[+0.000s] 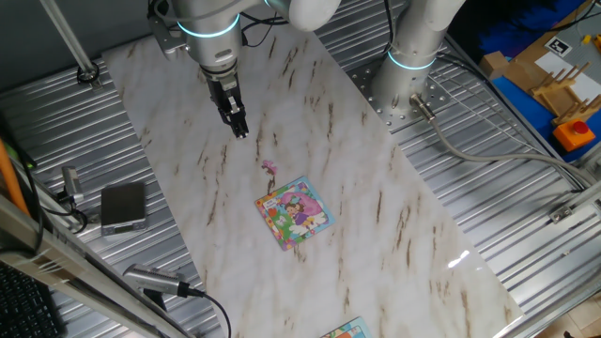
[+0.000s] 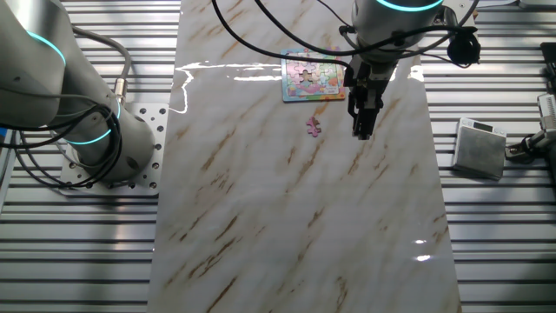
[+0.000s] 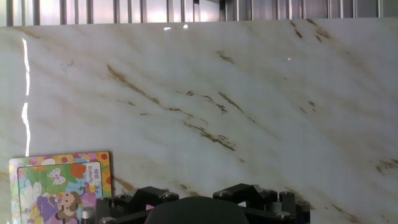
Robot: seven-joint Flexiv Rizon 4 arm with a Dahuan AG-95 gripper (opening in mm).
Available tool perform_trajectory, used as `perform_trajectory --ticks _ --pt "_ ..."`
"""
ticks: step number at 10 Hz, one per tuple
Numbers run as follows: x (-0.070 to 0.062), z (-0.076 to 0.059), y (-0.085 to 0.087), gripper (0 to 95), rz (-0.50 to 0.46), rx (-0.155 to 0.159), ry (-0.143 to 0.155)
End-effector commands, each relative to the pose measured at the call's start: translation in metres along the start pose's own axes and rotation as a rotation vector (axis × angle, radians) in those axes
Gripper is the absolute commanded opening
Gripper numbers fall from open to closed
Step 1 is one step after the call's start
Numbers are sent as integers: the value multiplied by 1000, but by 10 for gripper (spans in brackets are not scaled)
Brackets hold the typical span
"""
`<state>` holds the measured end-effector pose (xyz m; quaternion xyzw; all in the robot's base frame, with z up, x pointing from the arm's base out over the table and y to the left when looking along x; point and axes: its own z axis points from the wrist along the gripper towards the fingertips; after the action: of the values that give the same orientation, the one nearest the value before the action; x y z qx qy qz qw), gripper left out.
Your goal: Assemble one piece of a puzzle
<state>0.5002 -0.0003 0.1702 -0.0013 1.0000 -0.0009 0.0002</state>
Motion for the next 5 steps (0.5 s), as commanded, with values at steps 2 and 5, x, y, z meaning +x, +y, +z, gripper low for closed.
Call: perform_trajectory --ticks 2,5 --pt "0 0 0 0 -282 26 -58" --pt "0 0 0 0 -216 39 -44"
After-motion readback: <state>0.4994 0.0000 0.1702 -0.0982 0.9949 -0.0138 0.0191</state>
